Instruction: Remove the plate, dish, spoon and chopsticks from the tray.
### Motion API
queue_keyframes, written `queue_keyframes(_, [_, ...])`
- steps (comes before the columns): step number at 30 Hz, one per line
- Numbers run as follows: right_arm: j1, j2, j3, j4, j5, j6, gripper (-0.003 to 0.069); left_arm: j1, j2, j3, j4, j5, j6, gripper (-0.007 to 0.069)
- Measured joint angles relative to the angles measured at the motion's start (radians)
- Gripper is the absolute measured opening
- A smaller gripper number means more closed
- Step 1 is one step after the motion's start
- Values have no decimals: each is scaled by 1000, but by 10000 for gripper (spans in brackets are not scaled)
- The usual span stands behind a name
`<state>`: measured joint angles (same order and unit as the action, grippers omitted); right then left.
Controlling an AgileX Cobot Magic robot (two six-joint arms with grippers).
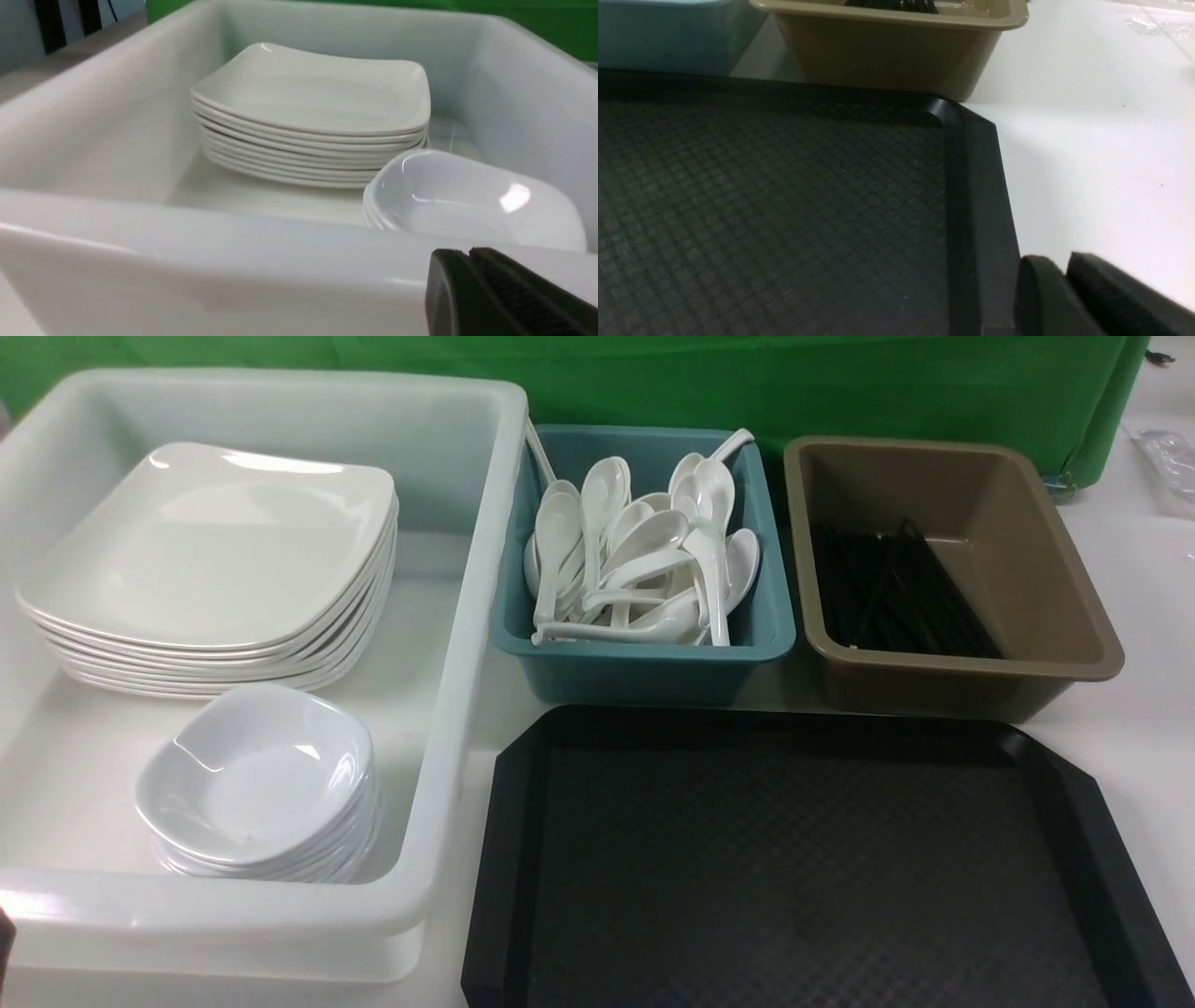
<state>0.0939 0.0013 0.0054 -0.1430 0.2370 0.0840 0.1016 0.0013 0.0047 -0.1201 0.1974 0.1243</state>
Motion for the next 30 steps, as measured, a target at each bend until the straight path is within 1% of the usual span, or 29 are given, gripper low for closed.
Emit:
queue_keyframes(4, [0, 0, 0, 0, 0, 0, 127, 0, 0, 2, -2, 65, -2, 13])
queue_keyframes(14, [0, 0, 0, 0, 0, 0, 169, 0, 0, 2, -2, 67, -3, 13])
queue_keyframes(30, [0, 0, 0, 0, 0, 0, 199, 0, 0, 2, -4, 51, -2, 13])
